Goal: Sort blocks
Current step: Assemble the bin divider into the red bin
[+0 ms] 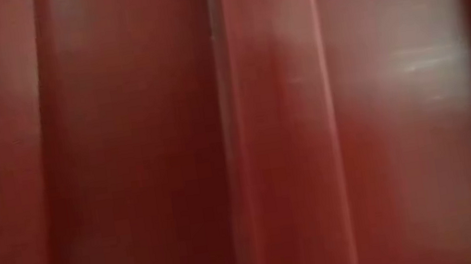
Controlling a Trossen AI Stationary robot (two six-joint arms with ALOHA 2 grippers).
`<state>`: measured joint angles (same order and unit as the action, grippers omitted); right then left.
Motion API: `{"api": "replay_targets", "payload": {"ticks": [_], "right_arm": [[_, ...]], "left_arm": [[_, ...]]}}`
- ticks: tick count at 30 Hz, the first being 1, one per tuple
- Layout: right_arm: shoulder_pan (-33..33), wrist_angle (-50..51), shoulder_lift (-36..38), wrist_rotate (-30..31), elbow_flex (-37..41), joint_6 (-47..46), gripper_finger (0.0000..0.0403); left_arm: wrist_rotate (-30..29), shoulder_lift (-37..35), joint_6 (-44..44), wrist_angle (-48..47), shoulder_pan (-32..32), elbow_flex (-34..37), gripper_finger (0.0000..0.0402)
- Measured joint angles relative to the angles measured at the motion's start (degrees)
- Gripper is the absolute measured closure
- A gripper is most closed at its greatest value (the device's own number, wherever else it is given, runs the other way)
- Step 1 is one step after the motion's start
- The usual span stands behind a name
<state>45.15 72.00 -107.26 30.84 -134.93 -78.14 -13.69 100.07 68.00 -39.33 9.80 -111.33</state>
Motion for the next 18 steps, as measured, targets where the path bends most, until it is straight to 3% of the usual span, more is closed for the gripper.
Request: {"api": "replay_targets", "payload": {"ticks": [18], "right_arm": [[-0.3,0.6,0.0,0.0,0.0,-0.4,0.0403]], "left_arm": [[-0.7,-0.1,-1.3,-2.2,-0.1,0.0,0.0401]]}}
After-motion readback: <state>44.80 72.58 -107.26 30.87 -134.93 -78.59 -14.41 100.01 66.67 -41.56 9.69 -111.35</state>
